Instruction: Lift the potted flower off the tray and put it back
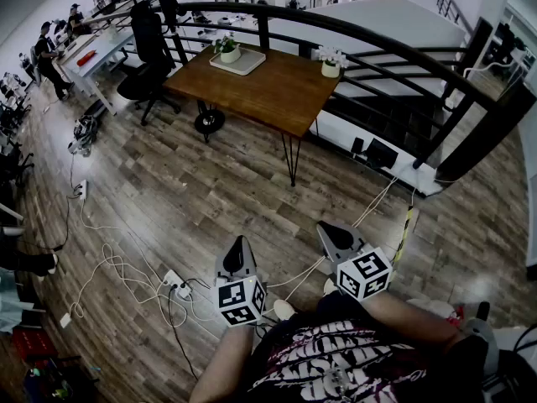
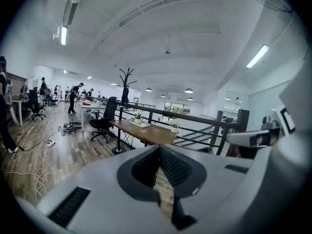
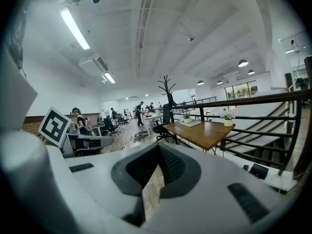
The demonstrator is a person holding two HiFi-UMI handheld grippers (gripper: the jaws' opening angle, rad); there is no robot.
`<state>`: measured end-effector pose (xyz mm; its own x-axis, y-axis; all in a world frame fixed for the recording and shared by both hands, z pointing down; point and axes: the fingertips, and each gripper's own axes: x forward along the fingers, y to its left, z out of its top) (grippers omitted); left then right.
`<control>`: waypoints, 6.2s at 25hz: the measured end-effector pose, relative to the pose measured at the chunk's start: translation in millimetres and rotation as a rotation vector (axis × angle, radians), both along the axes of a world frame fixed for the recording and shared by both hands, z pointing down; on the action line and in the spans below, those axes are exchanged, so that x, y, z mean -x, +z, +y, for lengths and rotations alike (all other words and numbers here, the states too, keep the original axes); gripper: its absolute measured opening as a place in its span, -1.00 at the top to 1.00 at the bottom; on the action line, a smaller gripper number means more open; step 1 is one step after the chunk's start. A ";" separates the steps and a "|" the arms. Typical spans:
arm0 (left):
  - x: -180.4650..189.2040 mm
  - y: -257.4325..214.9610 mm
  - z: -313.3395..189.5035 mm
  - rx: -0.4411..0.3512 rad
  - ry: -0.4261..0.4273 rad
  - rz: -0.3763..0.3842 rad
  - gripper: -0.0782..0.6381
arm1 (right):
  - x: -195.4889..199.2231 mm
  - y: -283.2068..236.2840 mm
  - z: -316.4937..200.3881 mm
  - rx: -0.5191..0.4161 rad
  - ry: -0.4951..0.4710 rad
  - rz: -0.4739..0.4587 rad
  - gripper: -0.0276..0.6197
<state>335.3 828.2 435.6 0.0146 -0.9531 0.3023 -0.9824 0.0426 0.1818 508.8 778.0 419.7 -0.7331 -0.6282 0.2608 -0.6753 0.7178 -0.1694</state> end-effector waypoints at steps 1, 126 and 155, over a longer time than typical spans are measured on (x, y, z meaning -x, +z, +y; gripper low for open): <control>-1.0 0.1 -1.0 -0.001 0.002 -0.001 0.76 | 0.0 0.4 -0.9 -0.001 -0.002 0.000 0.92; 428.8 13.7 -572.4 0.028 0.230 0.053 0.76 | 414.5 9.3 -542.7 0.050 0.185 -0.011 0.92; 420.0 49.5 -780.5 0.178 0.310 -0.018 0.76 | 413.9 37.3 -757.2 0.100 0.225 -0.074 0.92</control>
<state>-84.7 47.6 485.1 0.2874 -0.8366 0.4663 -0.9568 -0.2281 0.1805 95.0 20.8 457.0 -0.5974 -0.7512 0.2807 -0.7992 0.5284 -0.2866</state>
